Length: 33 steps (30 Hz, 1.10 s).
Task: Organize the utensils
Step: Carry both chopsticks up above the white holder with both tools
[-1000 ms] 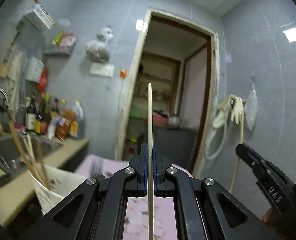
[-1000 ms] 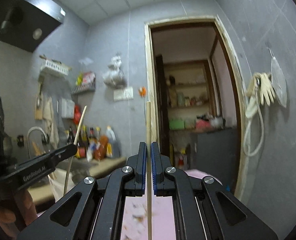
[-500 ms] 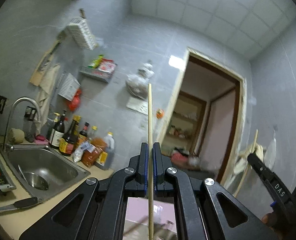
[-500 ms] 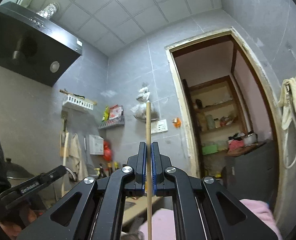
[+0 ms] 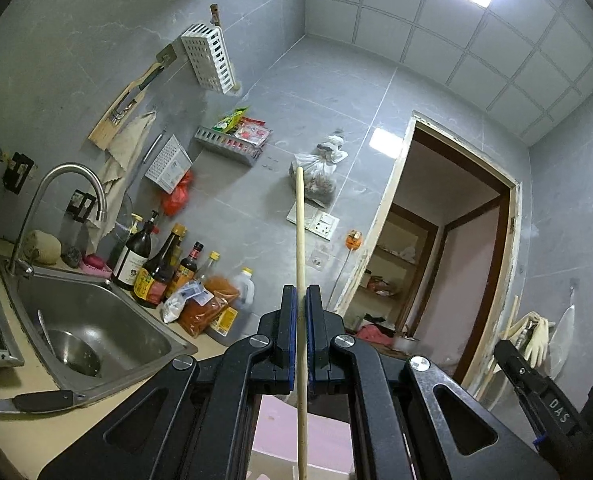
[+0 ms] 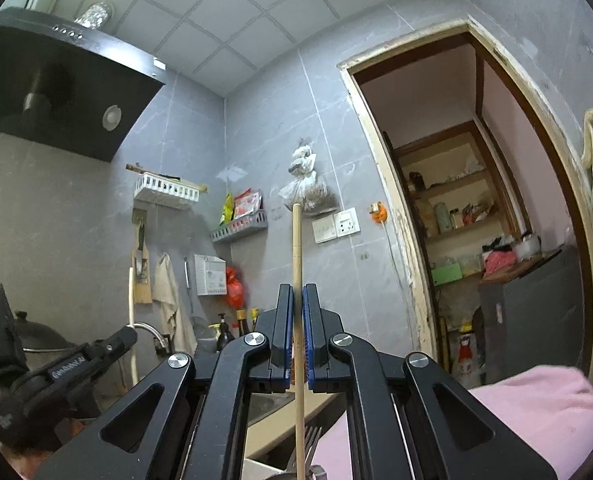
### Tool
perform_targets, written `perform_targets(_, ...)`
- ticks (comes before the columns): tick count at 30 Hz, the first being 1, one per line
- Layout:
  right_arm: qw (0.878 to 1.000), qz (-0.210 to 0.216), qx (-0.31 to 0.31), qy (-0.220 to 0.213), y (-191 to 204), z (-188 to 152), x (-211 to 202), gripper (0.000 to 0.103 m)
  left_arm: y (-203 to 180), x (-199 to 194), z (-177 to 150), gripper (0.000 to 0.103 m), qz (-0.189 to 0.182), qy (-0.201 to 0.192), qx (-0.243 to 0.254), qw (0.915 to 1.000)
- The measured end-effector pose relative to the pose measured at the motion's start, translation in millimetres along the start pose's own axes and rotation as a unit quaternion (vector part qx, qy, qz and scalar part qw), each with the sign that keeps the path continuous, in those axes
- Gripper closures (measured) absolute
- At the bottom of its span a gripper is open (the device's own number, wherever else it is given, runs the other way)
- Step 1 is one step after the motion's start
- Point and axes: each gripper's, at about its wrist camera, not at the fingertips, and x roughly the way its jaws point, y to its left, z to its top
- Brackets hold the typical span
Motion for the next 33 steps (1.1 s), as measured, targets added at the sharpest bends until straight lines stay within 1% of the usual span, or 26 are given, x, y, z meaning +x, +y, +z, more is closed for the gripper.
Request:
perform_targets(2,1.0,0.002,0.002,0.0,-2,-5,1,0.1,-1,2,-7,0.101,0.007,-0.003,0.007,0.9999)
perform_targets(5,1.0,0.005,0.01,-0.002,-6,-10,1,0.1,-4,0,-13,0.101,0.028,-0.027,0.026,0.9989)
perform_targets(7,1.0,0.006,0.016,-0.004,-9,-15,2,0.1,-7,-4,-16,0.1,0.032,-0.036,0.03,0.9984)
perform_targets(11,1.0,0.003,0.015,0.004,-12,-20,6,0.1,-9,-4,-16,0.1,0.024,-0.036,0.029,0.9986)
perform_targets(14,1.0,-0.001,0.016,0.008,-13,-23,7,0.1,-7,-7,-11,0.101,0.011,-0.039,0.019,0.999)
perform_targets(16,1.0,-0.004,0.015,0.011,-13,-24,7,0.1,-8,-6,-8,0.101,0.002,-0.032,0.018,0.9993)
perform_targets(22,1.0,-0.003,0.006,0.022,-9,-32,8,0.1,-20,-9,-8,0.1,-0.017,-0.035,0.047,0.9982)
perform_targets(26,1.0,0.003,0.001,0.026,-7,-35,7,0.1,-36,-9,-15,0.1,-0.027,-0.04,0.093,0.9945)
perform_targets(29,1.0,0.005,0.004,0.031,-8,-37,7,0.1,-41,-6,-24,0.1,-0.028,-0.036,0.103,0.9937)
perform_targets(33,0.999,0.005,0.008,0.034,-9,-38,7,0.1,-41,2,-39,0.1,-0.014,-0.03,0.112,0.9931)
